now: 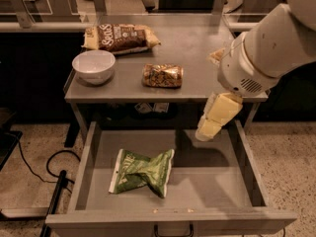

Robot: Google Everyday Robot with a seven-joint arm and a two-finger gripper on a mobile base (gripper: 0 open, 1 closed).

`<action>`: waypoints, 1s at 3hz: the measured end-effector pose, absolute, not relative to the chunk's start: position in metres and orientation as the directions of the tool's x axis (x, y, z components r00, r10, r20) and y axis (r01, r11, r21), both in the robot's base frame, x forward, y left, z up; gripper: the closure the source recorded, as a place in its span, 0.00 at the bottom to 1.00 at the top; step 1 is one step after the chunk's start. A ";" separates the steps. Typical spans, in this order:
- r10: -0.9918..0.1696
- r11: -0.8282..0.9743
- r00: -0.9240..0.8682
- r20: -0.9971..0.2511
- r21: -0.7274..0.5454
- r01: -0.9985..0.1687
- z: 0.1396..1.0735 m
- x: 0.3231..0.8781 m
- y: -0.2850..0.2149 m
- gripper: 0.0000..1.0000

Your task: Pick green jalapeno chip bag from top drawer and place on counter

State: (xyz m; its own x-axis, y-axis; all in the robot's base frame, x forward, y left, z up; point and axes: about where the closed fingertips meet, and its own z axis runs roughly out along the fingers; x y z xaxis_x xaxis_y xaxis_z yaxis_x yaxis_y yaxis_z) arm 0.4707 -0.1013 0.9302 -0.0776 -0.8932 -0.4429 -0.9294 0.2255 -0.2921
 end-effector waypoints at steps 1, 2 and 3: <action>-0.878 0.208 -0.057 -0.475 -0.272 -0.940 0.915 0.462 -0.088 0.00; -0.853 0.172 -0.024 -0.521 -0.237 -0.956 0.878 0.453 -0.054 0.00; -0.843 0.120 0.010 -0.538 -0.207 -0.971 0.840 0.451 -0.022 0.00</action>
Offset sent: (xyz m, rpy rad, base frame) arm -0.0271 0.0935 -0.1127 0.1674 0.0820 0.1483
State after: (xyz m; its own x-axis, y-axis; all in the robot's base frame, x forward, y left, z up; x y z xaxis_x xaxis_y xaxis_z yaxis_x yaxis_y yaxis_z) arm 0.4512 -0.0219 0.8404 0.0102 -0.8426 -0.5384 -0.9709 0.1205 -0.2070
